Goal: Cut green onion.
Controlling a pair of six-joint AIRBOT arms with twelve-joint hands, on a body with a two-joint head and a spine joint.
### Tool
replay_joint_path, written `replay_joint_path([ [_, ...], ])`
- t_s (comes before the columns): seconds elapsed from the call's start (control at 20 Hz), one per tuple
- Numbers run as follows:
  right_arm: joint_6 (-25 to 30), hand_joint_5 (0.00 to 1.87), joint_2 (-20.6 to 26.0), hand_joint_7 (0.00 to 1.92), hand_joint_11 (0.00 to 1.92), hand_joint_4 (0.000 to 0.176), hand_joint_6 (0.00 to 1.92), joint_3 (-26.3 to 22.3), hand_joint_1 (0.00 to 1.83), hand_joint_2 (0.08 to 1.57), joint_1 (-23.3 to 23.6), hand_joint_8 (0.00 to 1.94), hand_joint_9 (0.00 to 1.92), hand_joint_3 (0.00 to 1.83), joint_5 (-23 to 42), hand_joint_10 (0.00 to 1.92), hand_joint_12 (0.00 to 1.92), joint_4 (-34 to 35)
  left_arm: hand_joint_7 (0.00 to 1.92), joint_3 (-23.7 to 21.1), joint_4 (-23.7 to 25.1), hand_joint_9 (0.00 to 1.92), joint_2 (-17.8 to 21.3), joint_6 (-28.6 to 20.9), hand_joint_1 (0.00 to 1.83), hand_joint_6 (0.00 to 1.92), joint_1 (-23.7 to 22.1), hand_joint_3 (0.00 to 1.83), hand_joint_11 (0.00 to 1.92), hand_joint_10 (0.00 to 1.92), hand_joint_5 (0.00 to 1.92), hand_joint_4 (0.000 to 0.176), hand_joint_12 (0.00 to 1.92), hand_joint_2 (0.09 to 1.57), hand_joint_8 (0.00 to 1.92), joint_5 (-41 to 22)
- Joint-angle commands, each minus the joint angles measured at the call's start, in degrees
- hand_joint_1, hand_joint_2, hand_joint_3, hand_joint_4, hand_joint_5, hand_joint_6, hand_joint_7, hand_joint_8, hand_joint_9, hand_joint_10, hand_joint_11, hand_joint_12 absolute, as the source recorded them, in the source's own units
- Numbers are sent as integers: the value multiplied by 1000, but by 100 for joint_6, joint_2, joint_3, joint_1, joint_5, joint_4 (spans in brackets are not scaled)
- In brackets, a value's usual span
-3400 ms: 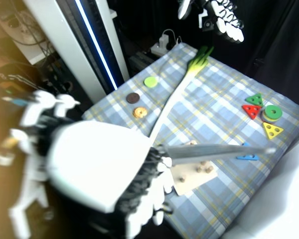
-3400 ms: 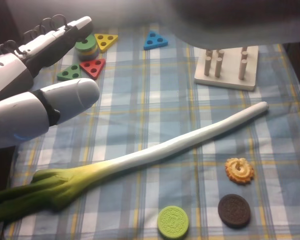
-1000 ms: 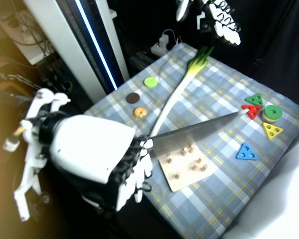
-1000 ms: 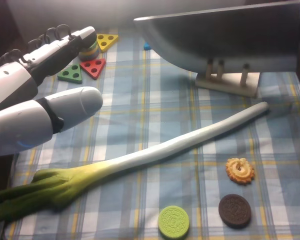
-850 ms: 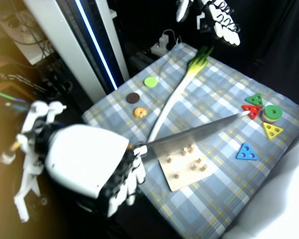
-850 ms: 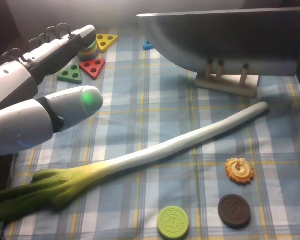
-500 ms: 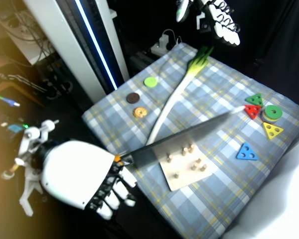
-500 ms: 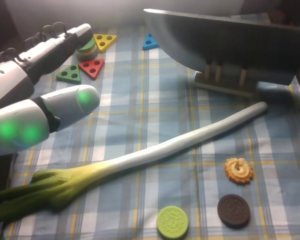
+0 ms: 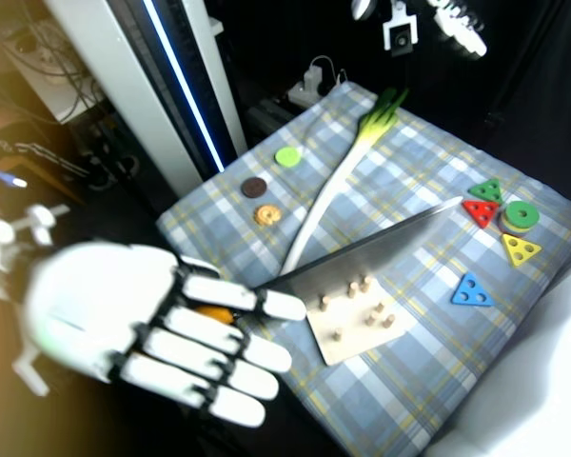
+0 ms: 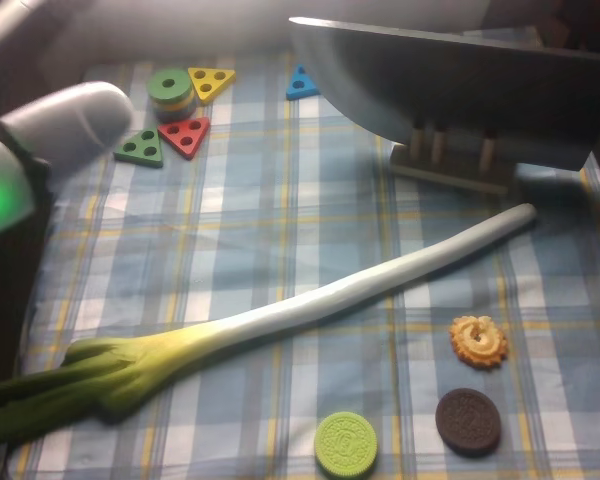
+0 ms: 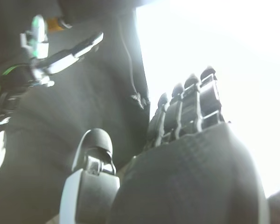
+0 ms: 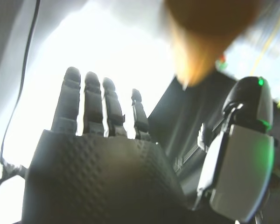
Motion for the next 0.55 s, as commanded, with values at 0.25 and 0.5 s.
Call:
replay_joint_path([
  [0.25, -37, 0, -138, 2, 0, 176, 0, -726, 588, 835, -2483, 0, 0, 17, 4484, 0, 0, 1589, 0, 475, 202, 0, -67, -2013, 116, 2, 71, 0, 0, 0, 50, 0, 0, 1264, 0, -2023],
  [0.5, 191, 30, -311, 113, 50, 99, 6, -792, 869, 952, -2954, 4, 109, 0, 5051, 14, 18, 1686, 93, 817, 240, 101, -379, -2957, 613, 5, 68, 0, 0, 1, 23, 4, 202, 1087, 23, -2359],
])
